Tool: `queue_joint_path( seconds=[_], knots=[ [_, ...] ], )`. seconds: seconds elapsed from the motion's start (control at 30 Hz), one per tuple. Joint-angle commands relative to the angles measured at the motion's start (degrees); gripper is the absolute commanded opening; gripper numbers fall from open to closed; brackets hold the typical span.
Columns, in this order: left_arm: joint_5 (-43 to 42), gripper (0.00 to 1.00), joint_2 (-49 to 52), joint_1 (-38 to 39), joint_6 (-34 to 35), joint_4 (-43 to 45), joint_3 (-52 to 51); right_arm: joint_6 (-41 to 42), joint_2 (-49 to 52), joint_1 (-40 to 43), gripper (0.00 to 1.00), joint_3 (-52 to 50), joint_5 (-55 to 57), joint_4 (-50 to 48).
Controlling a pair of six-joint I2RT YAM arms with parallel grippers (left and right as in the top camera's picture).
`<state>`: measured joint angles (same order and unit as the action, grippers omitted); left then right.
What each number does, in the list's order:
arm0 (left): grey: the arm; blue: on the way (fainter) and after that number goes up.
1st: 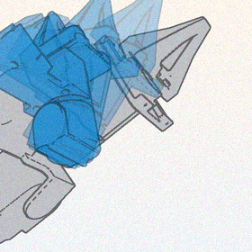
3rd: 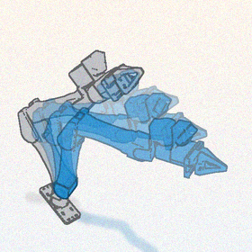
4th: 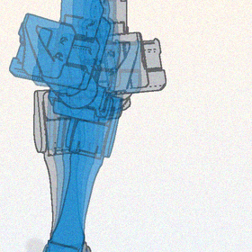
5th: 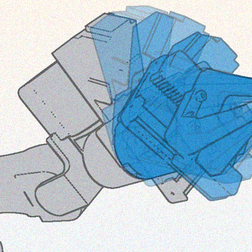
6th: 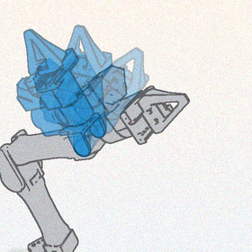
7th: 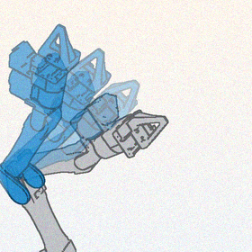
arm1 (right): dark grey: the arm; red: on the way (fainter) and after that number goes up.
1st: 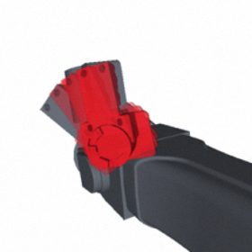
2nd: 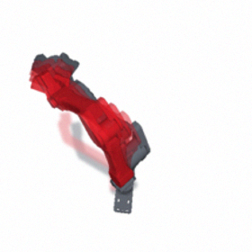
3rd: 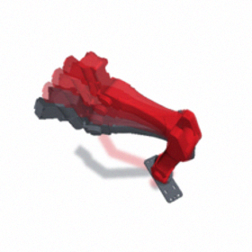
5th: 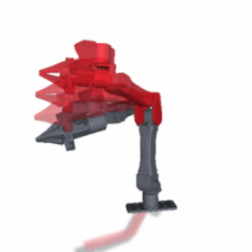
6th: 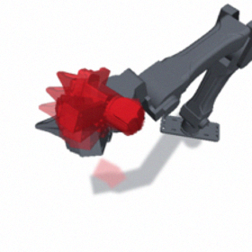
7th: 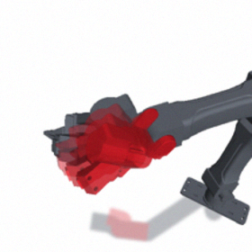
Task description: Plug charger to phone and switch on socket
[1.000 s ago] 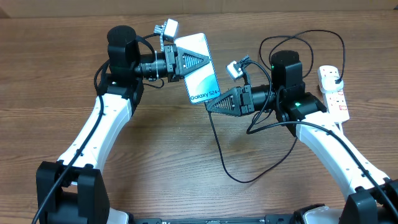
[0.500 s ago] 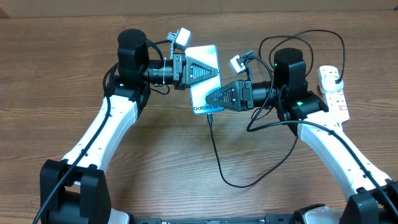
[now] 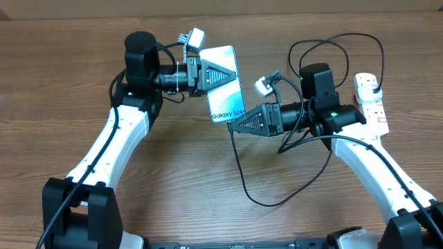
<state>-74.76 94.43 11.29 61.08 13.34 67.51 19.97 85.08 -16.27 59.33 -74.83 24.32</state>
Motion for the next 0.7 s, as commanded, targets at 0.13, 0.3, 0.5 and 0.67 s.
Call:
queue_joint_path(
  seconds=[0.13, 0.3, 0.5, 0.67],
  knots=[
    [0.3, 0.04, 0.0, 0.0, -1.3, 0.5, 0.2, -2.2, -1.1, -1.1, 0.49, 0.7, -1.8, -0.4],
    [0.4, 0.04, 0.0, 0.0, -2.4, 0.4, 0.2, -1.3, -1.1, -1.1, 0.41, 0.7, -1.8, -1.7],
    [0.4, 0.04, 0.0, 0.0, -2.4, 0.4, 0.2, 1.0, -1.1, -1.2, 0.3, 0.7, -1.8, -4.3],
    [0.5, 0.04, 0.0, 0.0, -2.4, 0.4, 0.2, 1.0, -1.1, -2.4, 0.3, 0.7, -1.7, -4.5]
  ],
)
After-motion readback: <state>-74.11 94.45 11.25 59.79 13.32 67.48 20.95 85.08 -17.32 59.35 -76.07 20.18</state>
